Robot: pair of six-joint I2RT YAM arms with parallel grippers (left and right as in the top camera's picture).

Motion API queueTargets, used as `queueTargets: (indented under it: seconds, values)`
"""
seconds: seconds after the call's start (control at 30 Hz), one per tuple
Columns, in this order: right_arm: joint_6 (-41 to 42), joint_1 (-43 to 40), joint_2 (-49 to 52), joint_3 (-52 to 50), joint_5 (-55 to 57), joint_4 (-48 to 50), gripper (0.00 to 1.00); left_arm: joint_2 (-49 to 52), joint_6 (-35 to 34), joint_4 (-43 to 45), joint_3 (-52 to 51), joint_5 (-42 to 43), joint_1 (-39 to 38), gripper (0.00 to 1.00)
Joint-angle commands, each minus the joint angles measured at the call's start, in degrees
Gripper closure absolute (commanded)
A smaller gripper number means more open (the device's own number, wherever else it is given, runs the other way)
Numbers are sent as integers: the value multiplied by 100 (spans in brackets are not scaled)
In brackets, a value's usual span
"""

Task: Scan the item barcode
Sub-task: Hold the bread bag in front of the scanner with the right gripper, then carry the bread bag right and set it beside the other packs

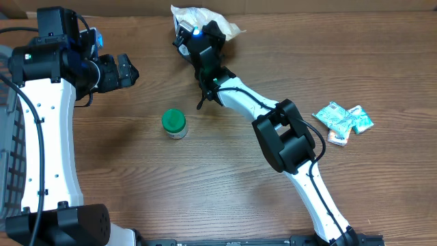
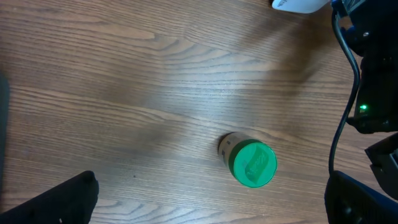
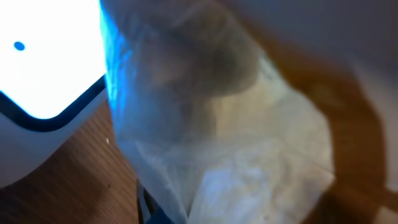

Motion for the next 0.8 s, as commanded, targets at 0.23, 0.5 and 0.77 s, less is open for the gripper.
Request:
queueTargets:
  seconds: [0.23, 0.5, 0.77]
  values:
    - [1733, -28, -2090, 94, -87, -1725, 96, 28, 68, 0, 7, -37, -4, 0]
    - [4172, -136, -3622, 94, -1738, -4809, 96, 31, 68, 0, 7, -37, -4, 1]
    - [7324, -964, -4599, 94, -3744, -7648, 96, 31, 68, 0, 7, -37, -4, 1]
